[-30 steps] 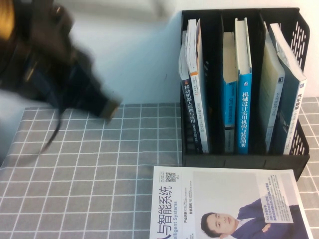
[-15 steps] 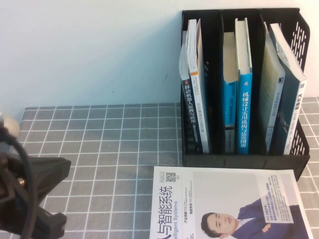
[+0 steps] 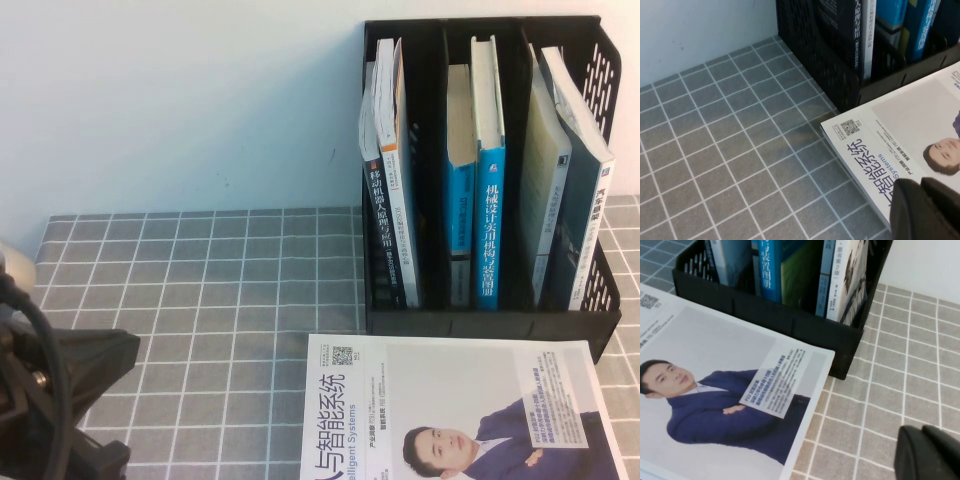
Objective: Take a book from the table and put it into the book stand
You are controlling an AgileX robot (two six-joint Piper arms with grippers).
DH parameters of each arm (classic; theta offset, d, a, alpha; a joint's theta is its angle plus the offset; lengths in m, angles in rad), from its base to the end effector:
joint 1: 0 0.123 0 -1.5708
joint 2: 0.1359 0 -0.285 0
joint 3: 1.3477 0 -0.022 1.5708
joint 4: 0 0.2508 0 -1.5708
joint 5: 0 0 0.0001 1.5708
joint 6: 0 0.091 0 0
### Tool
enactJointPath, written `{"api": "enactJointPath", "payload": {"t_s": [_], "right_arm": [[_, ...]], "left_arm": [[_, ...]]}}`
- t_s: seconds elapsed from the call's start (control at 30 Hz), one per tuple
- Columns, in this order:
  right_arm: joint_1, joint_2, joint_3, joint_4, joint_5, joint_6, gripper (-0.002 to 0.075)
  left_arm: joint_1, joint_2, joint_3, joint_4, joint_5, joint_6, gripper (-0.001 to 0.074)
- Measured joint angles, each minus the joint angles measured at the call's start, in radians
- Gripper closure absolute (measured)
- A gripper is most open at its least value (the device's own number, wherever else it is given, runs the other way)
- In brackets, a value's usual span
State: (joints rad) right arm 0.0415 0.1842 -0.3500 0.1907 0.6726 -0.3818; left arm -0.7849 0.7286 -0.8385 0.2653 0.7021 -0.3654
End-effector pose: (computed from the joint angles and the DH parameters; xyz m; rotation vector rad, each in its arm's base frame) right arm 0.0491 0.0128 0.2606 -0.3455 1.9481 -0.0065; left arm 0.1070 -0.0851 0.3684 0.5352 2.0059 -0.4108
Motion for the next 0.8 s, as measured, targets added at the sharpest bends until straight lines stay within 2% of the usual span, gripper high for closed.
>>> {"api": "enactJointPath", "payload": {"t_s": [0.53, 0.63, 0.8], "right_arm": [[0.000, -0.002, 0.000, 0.009, 0.000, -0.005, 0.0729], [0.000, -0.002, 0.000, 0.009, 0.000, -0.006, 0.0729], [0.000, -0.002, 0.000, 0.009, 0.000, -0.006, 0.0729]], "left_arm": [[0.014, -0.022, 0.010, -0.008, 0.014, 0.000, 0.0737], [0.078, -0.080, 0.042, -0.033, -0.008, -0.002, 0.0737], [0.288, -0.243, 0.125, -0.038, -0.023, -0.002, 0.0737]]}}
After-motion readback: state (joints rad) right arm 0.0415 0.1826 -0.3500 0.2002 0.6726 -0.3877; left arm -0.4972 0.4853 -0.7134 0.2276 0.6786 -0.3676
